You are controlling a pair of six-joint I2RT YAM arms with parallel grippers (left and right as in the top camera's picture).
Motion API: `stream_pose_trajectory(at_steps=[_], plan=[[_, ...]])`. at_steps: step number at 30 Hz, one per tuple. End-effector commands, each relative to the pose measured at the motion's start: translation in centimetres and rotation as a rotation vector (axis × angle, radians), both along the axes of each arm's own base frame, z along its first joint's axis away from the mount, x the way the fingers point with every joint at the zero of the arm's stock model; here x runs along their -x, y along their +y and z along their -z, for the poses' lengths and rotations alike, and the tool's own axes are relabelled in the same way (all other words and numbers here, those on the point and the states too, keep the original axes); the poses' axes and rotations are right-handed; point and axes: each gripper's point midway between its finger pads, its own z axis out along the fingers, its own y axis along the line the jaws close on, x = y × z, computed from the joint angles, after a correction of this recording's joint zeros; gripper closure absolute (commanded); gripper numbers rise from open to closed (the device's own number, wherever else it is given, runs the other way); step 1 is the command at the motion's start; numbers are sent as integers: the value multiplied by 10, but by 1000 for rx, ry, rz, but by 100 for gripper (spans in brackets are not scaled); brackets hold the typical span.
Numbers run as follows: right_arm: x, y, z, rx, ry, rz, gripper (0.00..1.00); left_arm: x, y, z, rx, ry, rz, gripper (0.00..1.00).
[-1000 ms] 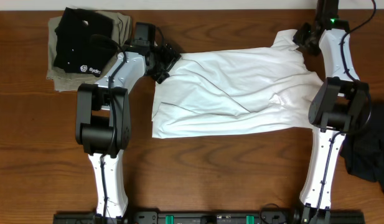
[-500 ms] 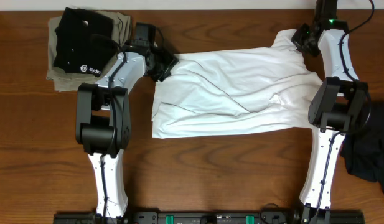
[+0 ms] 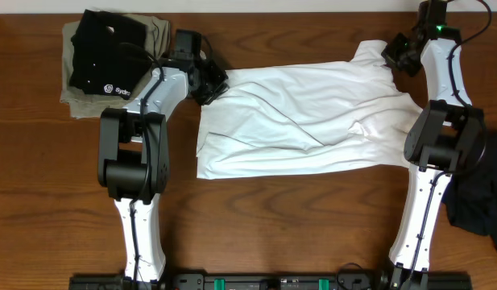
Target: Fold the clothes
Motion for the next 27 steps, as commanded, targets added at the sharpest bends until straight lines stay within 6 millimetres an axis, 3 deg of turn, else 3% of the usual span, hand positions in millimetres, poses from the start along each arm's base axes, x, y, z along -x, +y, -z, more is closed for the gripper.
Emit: stream_pose_trajectory(at_steps=[1,10,21,27], plan=[[-2,0,-32,0,-48,-26,99,-1,6,-4,6,-12,7,94],[-3,11,-44,-64,-74,-55,99,-6,12,-31,12,-64,2,94],[11,14,-122,-27,-146,-102,99,5,12,-38,17,-33,9,94],[31,18,-131,-21,-94,-136,99,11,6,-42,76,-11,33,94]])
